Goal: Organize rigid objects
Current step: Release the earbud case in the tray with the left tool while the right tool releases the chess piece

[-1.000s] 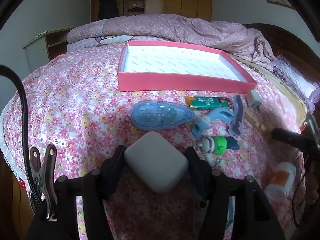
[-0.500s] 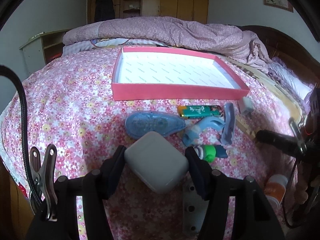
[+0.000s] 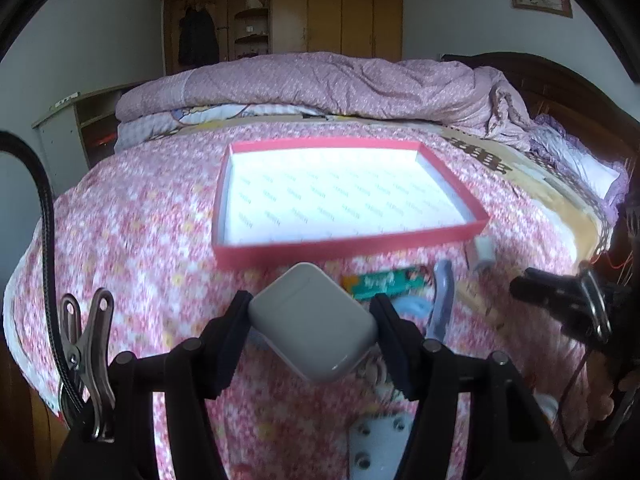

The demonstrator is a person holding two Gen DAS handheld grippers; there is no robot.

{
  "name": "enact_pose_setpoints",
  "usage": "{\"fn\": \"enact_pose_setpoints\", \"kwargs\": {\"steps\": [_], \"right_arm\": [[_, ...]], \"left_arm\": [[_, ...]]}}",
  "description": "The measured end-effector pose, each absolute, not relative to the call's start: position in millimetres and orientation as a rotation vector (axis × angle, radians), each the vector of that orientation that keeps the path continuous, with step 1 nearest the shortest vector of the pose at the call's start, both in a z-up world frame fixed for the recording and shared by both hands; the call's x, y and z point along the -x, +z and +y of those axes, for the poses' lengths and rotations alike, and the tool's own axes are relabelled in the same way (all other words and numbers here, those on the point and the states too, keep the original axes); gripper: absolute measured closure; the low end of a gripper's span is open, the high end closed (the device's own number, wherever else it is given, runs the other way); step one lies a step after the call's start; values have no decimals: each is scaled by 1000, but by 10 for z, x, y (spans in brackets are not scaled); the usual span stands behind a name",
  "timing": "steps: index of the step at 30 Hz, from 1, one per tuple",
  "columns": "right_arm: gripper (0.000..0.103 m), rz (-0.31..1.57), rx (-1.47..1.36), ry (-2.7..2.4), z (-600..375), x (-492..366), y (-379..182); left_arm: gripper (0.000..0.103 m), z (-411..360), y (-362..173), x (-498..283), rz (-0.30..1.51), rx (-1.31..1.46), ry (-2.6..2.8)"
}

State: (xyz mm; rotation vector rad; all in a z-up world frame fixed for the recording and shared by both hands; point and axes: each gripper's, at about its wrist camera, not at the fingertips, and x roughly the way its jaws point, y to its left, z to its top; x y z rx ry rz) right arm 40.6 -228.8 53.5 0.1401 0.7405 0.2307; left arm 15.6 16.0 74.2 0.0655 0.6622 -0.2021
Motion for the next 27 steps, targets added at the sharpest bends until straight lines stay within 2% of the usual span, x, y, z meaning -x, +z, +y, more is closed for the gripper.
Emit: {"fn": "enact_pose_setpoints", "kwargs": {"steps": [13,27], "right_arm": [[70,702,-114,242,-2226,-770,814],[70,763,-54,199,-2107,-1403,775]], "left_arm": [[39,75,874,-678,704,-37,-192],[39,-160,763,-1280,766,-76,-189]]}}
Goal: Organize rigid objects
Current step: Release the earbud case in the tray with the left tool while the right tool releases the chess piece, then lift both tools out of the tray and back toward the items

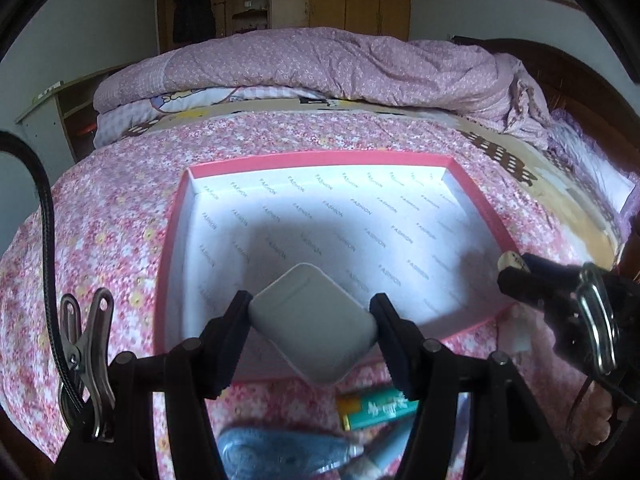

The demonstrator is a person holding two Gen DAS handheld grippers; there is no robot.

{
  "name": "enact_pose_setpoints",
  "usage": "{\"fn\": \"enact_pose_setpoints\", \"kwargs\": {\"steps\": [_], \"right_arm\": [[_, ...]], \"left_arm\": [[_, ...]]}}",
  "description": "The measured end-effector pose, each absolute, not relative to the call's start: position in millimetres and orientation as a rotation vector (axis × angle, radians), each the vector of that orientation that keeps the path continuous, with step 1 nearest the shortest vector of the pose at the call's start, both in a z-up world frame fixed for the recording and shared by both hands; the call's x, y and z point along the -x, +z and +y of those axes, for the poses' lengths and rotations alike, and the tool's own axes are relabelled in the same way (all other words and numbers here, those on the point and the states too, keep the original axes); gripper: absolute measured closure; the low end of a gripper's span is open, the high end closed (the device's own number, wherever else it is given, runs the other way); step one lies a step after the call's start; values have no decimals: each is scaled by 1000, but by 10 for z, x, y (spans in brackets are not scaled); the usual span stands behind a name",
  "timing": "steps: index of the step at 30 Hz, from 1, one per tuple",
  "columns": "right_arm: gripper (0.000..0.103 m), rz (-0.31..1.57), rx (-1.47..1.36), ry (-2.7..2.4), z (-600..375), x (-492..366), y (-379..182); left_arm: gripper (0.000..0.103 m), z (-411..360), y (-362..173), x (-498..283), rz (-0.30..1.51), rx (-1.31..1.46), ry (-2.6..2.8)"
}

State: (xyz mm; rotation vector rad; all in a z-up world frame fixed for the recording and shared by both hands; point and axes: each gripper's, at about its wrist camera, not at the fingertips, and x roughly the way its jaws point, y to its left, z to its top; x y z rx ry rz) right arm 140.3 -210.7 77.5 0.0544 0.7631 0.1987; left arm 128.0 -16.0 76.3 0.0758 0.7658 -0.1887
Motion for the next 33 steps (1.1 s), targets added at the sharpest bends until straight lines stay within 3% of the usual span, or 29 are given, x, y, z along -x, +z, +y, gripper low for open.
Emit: {"fn": "enact_pose_setpoints", "kwargs": {"steps": [23,27,33], "right_arm": [[70,798,-37,163,-2067,-1678,619],[59,778,-5,141,-2029,-1647,631],[58,768,6,156,-2013,-1553,678]], "left_arm": [[36,-199,521,-1553,840,-106,-160],[30,-246,559,-1491,816,-144,-164],[30,-231,669,-1386,794,-126,-162]]}}
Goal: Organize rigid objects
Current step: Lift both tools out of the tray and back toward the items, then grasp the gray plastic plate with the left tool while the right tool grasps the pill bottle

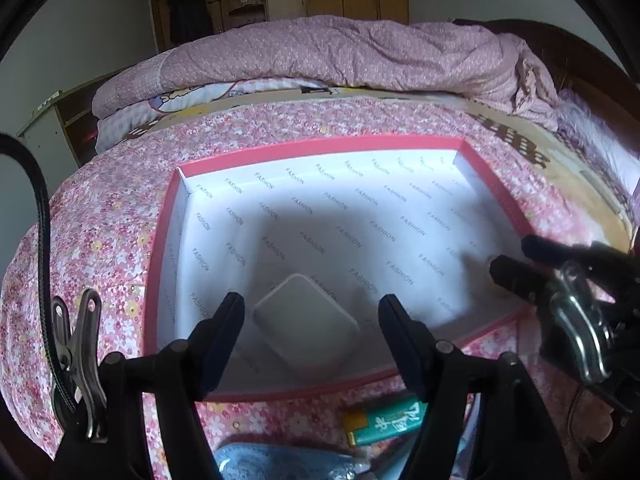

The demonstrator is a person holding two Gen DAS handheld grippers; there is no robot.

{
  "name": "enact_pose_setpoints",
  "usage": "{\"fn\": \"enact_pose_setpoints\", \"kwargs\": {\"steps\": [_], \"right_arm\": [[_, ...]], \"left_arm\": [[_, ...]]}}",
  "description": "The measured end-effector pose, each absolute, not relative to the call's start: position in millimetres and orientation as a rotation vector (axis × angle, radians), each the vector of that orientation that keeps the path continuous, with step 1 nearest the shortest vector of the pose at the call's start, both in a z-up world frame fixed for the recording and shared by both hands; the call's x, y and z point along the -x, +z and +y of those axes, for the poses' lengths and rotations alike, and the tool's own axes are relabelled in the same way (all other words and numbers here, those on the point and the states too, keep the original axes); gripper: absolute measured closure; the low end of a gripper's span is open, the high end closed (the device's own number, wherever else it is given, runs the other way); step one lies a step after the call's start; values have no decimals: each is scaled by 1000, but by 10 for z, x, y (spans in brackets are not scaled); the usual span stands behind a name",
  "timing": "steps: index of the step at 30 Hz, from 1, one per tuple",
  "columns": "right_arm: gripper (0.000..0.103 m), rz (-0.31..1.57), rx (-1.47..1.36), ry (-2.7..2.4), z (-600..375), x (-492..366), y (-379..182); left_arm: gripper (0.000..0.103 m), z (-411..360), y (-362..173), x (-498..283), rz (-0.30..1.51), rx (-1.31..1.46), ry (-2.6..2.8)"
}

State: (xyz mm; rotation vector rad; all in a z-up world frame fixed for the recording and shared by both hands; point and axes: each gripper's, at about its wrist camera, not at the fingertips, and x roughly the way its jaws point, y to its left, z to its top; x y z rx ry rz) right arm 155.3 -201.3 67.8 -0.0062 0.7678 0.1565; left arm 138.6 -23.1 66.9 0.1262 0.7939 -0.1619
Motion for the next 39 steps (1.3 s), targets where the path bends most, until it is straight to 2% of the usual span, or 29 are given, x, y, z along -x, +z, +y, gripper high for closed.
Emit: {"fn": "enact_pose_setpoints", "kwargs": {"steps": [11,29,39], "right_arm": [[55,758,2,194,-2009,-1305,859],[52,774,74,203,-2017,-673,996],[52,891,42,216,-2128,-268,795]], "left_arm": [[30,-84,860,-1123,744,-83,-141],[30,117,958,-476,787,-51,-162],[30,281,785,-85,856,-46,-186]]}}
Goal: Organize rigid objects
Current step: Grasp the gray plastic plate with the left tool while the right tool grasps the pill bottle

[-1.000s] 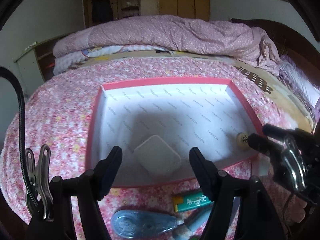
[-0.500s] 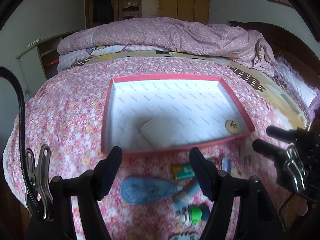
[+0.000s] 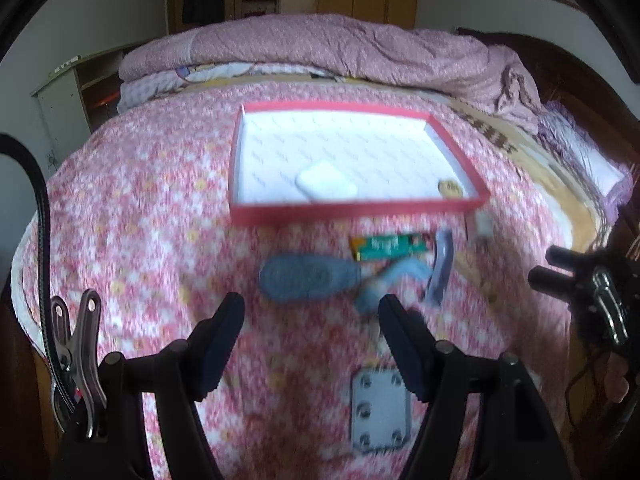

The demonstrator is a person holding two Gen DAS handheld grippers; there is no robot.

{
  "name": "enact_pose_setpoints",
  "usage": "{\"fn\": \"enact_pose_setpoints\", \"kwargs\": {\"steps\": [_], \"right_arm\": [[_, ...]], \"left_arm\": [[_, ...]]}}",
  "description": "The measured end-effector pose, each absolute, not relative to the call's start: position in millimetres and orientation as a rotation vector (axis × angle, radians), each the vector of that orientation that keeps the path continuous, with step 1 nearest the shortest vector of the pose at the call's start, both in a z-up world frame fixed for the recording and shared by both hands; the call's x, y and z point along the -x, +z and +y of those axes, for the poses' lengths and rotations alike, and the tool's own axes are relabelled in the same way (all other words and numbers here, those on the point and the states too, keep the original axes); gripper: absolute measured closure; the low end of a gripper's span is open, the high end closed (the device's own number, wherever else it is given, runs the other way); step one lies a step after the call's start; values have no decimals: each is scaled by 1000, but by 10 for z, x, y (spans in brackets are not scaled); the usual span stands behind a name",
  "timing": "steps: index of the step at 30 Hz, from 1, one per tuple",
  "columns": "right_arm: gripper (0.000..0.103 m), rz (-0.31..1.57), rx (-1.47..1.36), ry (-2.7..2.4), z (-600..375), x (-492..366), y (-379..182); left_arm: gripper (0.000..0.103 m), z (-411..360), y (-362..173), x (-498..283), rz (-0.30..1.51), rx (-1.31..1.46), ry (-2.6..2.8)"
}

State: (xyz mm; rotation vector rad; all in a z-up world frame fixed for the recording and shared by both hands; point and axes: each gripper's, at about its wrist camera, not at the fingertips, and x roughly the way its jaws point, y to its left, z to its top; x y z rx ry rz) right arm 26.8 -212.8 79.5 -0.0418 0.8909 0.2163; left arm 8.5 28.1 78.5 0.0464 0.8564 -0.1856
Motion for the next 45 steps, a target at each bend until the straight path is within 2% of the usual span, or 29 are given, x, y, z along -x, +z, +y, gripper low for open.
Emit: {"fn": "enact_pose_setpoints", "kwargs": {"steps": [12,22,37,45], "right_arm": [[52,974,-65,265,-2243,253,575],[52,1047,-24,325,-2084,525,518],[52,1107,-5,370,-1947,500,267],[52,1109,30,373,-1858,482,222]], "left_arm": [[30,168,570,254,920,-35,-271],[30,69,493,398,969,-52,-342],[30,-64,218,340,1042,-141,-343],[30,-127,167,377,997,-209,-311]]}}
